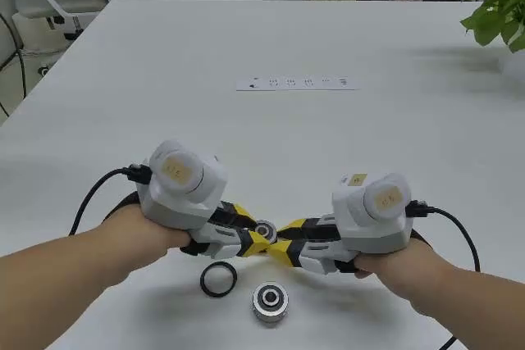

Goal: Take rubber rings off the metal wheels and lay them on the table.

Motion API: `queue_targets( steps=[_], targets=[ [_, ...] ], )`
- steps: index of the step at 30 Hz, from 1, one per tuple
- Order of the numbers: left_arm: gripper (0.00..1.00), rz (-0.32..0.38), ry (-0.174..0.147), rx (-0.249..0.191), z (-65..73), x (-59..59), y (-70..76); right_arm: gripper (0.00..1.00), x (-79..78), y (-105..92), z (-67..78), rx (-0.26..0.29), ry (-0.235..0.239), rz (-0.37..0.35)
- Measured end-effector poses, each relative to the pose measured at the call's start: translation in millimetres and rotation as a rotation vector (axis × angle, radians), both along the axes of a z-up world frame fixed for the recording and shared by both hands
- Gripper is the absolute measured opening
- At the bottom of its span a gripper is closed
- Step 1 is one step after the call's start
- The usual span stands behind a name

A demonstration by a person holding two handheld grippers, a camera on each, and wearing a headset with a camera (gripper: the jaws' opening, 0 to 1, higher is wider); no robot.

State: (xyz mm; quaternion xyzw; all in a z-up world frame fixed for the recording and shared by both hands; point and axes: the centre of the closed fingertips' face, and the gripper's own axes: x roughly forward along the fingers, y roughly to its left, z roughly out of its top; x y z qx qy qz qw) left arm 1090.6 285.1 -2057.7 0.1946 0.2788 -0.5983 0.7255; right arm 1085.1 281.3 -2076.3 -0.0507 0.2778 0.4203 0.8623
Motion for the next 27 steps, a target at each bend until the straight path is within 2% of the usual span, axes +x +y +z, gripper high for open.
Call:
queue_targets(
  steps=[8, 13, 16, 27],
  targets=[
    [0.09, 0.011, -0.034, 0.011, -0.3, 3.7, 0.5, 0.15, 0.2, 0.1, -0.4, -0.010, -0.009, 0.003],
    [0.09, -0.003, -0.083, 0.028, -1.0, 2.8, -0.4, 0.15, 0.2, 0.1, -0.6, -0.013, -0.012, 0.004],
    [0.08, 0.015, -0.077, 0.018, -1.3, 4.8, -1.6, 0.15, 0.2, 0.2, -0.8, -0.014, -0.013, 0.004],
    [0.08, 0.021, -0.092, 0.025, -1.2, 4.9, -1.9, 0.14, -0.2, 0.0, -1.2, -0.020, -0.014, 0.001]
  ],
)
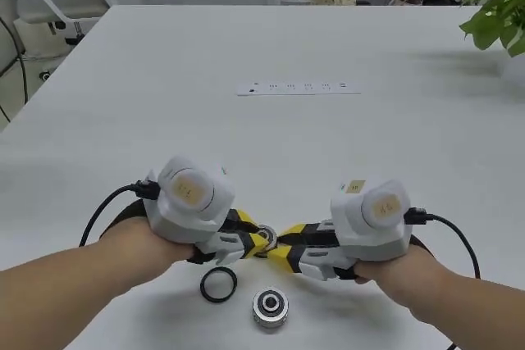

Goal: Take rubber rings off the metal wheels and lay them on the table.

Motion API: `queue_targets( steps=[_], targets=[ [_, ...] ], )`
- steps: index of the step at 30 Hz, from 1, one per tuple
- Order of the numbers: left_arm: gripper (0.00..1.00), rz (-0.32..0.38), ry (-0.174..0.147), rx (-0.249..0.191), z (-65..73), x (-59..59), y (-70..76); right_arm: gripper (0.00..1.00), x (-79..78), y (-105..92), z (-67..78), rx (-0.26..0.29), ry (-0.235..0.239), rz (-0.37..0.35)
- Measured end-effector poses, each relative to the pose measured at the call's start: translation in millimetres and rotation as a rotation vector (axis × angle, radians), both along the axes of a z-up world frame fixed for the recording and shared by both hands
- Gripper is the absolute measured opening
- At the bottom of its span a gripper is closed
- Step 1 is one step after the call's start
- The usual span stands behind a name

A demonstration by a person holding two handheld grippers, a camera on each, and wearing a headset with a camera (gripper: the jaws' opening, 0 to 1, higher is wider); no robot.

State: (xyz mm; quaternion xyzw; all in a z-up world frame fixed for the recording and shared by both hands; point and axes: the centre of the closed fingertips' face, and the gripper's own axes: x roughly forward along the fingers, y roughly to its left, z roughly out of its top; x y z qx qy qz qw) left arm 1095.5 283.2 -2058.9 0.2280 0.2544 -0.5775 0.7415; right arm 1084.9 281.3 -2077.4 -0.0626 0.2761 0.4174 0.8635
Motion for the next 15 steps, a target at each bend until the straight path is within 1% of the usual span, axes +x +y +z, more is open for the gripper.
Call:
queue_targets(
  steps=[15],
  targets=[
    [0.08, 0.021, 0.003, -0.007, -0.2, 1.3, 0.1, 0.11, -0.8, -1.3, -0.1, 0.005, 0.019, -0.014]
  ],
)
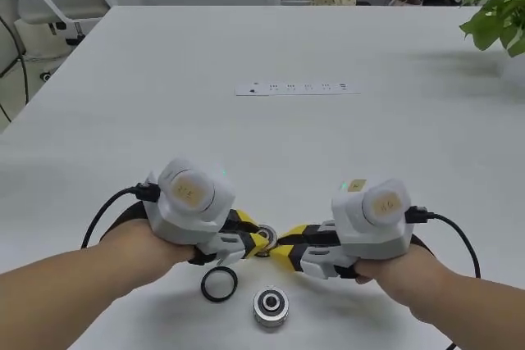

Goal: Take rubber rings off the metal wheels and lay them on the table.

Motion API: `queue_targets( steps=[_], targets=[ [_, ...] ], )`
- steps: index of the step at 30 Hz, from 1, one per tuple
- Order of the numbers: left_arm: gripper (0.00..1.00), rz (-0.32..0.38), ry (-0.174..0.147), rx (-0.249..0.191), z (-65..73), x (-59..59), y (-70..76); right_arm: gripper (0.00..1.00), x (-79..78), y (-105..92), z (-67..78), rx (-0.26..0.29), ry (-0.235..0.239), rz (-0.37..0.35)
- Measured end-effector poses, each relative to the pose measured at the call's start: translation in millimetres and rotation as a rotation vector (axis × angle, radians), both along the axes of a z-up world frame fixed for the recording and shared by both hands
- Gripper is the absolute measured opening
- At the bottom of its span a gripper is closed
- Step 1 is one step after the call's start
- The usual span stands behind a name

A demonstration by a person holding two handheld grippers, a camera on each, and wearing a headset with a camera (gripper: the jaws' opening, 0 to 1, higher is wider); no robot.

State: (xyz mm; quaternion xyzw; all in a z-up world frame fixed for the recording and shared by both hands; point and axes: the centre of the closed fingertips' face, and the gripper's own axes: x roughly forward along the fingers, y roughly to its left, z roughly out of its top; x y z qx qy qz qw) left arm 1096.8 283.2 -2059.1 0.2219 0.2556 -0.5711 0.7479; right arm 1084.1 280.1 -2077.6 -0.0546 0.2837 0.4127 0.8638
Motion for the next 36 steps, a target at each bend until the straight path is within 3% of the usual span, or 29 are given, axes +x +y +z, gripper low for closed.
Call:
queue_targets(
  steps=[22, 24, 32, 36],
  targets=[
    [0.08, 0.013, 0.001, -0.005, 0.0, 0.3, 0.5, 0.06, -0.3, -0.8, 0.1, 0.008, 0.018, -0.013],
    [0.08, 0.014, 0.000, -0.006, 0.0, 0.3, 0.5, 0.00, 0.2, -2.5, -0.8, 0.011, 0.027, -0.021],
    [0.08, 0.016, -0.001, -0.009, 0.1, 0.6, 0.5, 0.00, 1.1, -3.4, -1.2, 0.039, 0.048, -0.046],
    [0.08, 0.019, -0.004, -0.007, 0.0, 0.7, 0.5, 0.00, 2.7, -5.3, -1.0, 0.089, 0.091, -0.087]
  ],
)
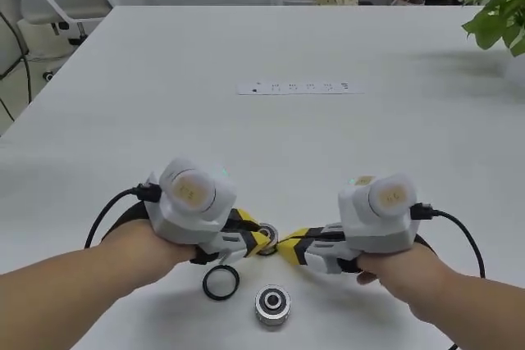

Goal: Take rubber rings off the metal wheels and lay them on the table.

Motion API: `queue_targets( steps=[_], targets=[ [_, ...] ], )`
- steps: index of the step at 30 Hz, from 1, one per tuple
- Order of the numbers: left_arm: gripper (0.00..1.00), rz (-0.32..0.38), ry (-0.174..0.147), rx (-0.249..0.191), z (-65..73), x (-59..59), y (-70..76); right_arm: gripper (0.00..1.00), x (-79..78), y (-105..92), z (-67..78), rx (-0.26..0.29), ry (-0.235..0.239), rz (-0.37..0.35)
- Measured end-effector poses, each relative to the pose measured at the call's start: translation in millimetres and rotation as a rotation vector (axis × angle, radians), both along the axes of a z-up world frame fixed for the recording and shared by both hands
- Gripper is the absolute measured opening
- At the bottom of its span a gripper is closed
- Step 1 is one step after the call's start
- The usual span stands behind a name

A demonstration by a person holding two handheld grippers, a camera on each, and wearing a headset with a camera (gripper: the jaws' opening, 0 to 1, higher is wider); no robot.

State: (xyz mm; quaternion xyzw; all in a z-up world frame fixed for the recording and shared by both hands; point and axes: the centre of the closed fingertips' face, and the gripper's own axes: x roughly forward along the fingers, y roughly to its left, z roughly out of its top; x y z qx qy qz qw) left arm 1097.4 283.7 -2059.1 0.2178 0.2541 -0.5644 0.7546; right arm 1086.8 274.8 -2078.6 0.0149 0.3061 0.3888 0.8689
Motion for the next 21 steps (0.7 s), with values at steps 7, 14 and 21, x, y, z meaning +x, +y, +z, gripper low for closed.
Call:
queue_targets(
  steps=[7, 14, 21],
  targets=[
    [0.08, 0.004, -0.001, -0.001, 0.2, -0.8, -0.3, 0.00, 2.4, -3.6, 0.6, 0.048, 0.036, -0.049],
    [0.08, 0.005, 0.001, 0.002, 0.1, -2.0, -1.6, 0.00, 8.5, -9.6, 6.3, 0.111, 0.054, -0.104],
    [0.08, 0.011, 0.000, 0.007, 0.0, -4.6, -2.9, 0.00, 9.2, -9.8, 9.6, 0.137, 0.064, -0.120]
  ],
)
